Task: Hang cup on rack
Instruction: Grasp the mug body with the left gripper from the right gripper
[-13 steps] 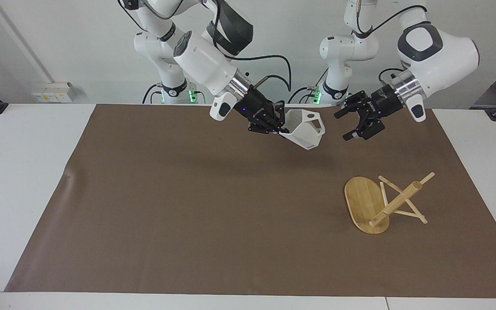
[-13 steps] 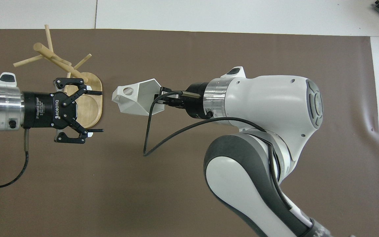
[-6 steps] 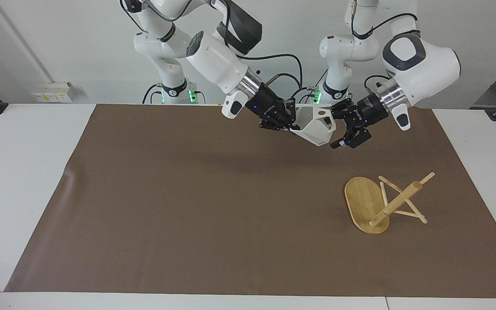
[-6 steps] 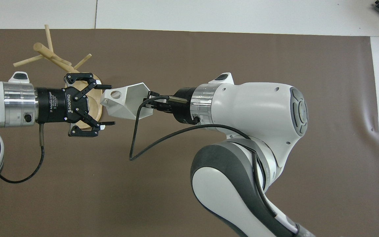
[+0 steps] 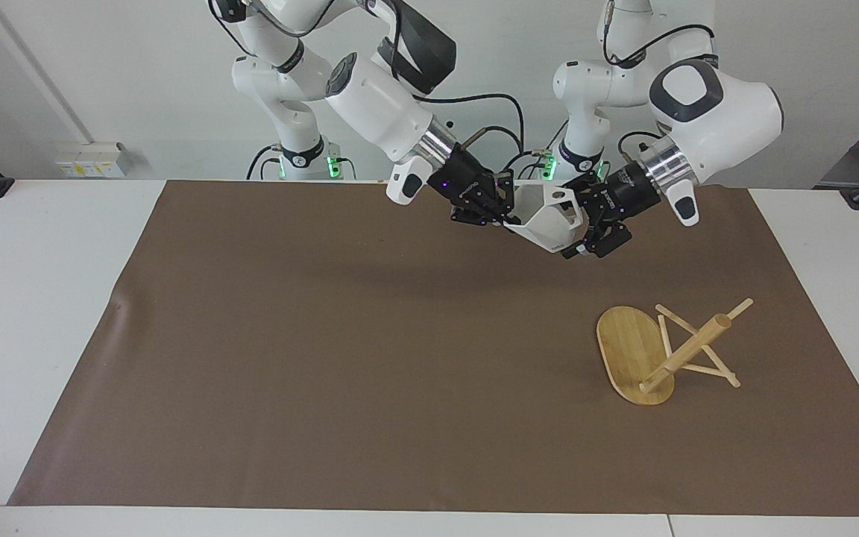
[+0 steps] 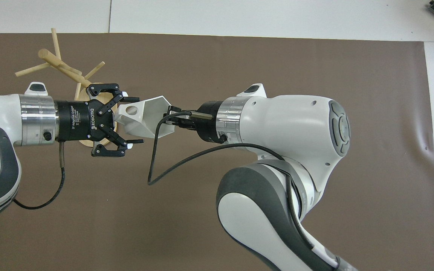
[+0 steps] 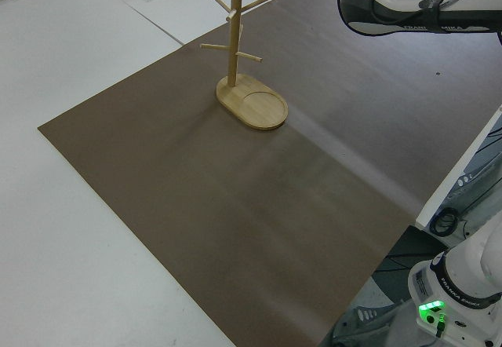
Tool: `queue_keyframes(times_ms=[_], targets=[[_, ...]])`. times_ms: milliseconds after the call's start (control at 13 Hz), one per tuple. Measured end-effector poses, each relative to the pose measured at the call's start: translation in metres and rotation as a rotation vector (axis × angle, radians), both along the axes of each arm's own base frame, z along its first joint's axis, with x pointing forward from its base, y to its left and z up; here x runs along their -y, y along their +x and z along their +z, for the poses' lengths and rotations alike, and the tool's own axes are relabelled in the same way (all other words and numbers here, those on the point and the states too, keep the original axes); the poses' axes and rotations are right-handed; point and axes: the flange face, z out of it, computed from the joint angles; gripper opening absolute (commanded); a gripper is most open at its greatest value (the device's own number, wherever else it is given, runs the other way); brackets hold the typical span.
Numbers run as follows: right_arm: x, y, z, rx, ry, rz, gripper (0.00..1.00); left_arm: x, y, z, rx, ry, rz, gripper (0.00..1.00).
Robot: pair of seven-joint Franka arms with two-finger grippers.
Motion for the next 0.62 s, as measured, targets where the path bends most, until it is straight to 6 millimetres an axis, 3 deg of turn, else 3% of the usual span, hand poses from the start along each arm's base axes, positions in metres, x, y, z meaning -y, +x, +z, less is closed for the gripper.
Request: queue_keyframes(times_ms=[385, 462, 538, 615], targets=[[-0.0002, 0.0003, -0.0006, -0.001, 0.0, 0.0, 0.0, -0.0018, 0.0019, -0.0025, 0.002, 0.002, 0.005, 1.0], [-0.0002, 0.0003, -0.0006, -0.001, 0.0, 0.0, 0.0, -0.0027, 0.0027, -0.0039, 0.002, 0.003, 0.006, 0.91], [-0.0003, 0.0002, -0.0005, -0.001, 0.0, 0.0, 0.0, -0.0033, 0.0034, -0.0054, 0.0, 0.003, 0.007, 0.64], [-0.0002, 0.0004, -0.0003, 0.0, 0.001, 0.0, 0.0, -0.0033, 0.0036, -0.0065, -0.001, 0.004, 0.006, 0.3]])
